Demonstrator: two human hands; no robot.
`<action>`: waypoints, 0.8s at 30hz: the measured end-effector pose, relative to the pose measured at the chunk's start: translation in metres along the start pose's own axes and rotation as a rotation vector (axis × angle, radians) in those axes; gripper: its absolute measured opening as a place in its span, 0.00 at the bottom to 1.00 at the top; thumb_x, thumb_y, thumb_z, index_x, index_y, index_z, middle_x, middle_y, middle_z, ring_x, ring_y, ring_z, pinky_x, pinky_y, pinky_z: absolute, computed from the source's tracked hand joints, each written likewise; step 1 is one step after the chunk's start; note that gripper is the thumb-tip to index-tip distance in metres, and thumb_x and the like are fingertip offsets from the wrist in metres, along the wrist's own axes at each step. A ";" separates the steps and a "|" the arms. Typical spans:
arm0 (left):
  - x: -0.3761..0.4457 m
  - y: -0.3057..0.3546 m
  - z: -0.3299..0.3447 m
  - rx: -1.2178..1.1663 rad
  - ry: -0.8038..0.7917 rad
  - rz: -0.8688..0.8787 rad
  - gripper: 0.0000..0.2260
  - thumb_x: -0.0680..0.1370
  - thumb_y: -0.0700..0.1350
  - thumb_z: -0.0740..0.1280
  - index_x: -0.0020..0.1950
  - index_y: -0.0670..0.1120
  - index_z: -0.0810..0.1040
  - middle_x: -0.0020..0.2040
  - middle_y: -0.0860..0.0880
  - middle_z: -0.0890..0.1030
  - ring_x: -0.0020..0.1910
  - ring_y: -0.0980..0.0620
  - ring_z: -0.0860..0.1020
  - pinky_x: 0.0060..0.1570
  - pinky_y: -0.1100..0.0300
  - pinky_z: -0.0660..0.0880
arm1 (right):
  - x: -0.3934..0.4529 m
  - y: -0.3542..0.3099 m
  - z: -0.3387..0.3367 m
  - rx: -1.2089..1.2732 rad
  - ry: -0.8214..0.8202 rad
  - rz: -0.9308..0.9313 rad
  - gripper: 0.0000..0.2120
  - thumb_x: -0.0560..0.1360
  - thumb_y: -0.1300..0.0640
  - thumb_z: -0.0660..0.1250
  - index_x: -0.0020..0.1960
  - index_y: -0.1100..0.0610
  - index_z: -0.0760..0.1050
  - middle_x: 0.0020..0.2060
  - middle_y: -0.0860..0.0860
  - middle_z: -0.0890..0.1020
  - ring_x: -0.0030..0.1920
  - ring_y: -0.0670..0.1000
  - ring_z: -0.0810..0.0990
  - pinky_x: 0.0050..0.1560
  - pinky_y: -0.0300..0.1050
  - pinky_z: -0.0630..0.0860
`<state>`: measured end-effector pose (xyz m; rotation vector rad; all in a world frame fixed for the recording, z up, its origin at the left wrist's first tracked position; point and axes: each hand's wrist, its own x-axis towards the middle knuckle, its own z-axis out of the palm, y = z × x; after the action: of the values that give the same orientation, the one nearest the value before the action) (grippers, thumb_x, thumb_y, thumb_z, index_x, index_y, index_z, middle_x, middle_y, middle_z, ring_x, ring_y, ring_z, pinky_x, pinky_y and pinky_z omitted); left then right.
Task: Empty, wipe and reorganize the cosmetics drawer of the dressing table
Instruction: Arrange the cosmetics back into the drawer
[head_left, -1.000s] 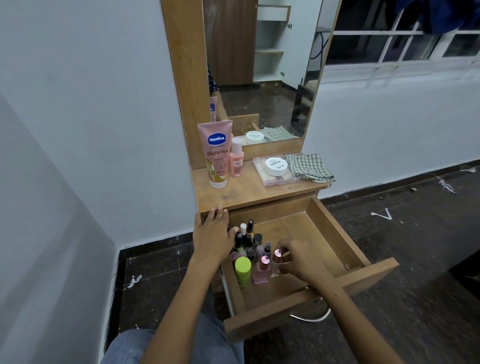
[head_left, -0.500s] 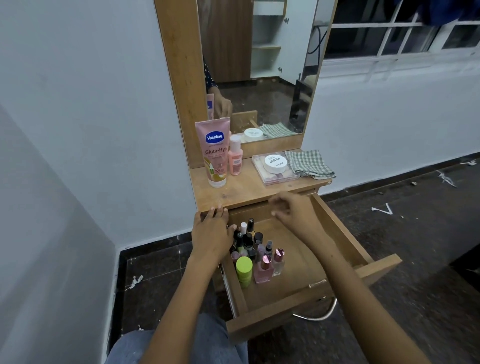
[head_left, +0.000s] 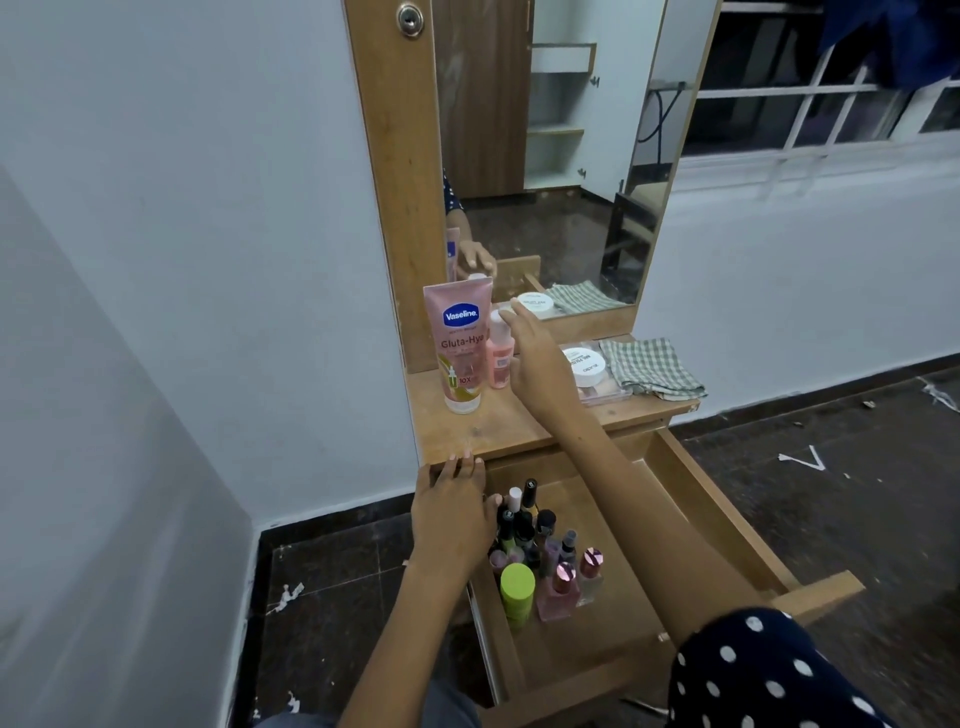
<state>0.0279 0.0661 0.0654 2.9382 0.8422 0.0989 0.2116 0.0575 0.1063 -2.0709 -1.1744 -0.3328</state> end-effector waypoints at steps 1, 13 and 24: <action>0.000 0.000 0.000 -0.004 -0.001 0.000 0.23 0.83 0.52 0.51 0.77 0.46 0.56 0.77 0.49 0.59 0.76 0.52 0.54 0.73 0.51 0.47 | 0.000 -0.002 -0.001 -0.015 -0.009 -0.015 0.31 0.70 0.70 0.69 0.71 0.59 0.66 0.73 0.56 0.66 0.71 0.55 0.67 0.65 0.49 0.71; 0.000 -0.002 -0.001 -0.015 -0.029 0.003 0.23 0.83 0.52 0.52 0.77 0.47 0.56 0.77 0.50 0.57 0.76 0.52 0.53 0.73 0.50 0.46 | -0.036 0.014 -0.036 0.069 0.162 0.004 0.09 0.70 0.64 0.71 0.50 0.60 0.79 0.49 0.53 0.75 0.46 0.48 0.74 0.42 0.35 0.73; 0.003 -0.005 -0.002 0.010 -0.095 0.021 0.24 0.82 0.51 0.52 0.77 0.46 0.56 0.77 0.49 0.57 0.76 0.51 0.55 0.72 0.49 0.48 | -0.164 0.034 -0.151 0.688 -0.287 0.638 0.11 0.66 0.65 0.75 0.48 0.63 0.81 0.40 0.58 0.84 0.44 0.54 0.83 0.40 0.38 0.80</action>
<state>0.0277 0.0717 0.0671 2.9341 0.8012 -0.0440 0.1674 -0.1637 0.1098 -1.7604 -0.5847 0.6078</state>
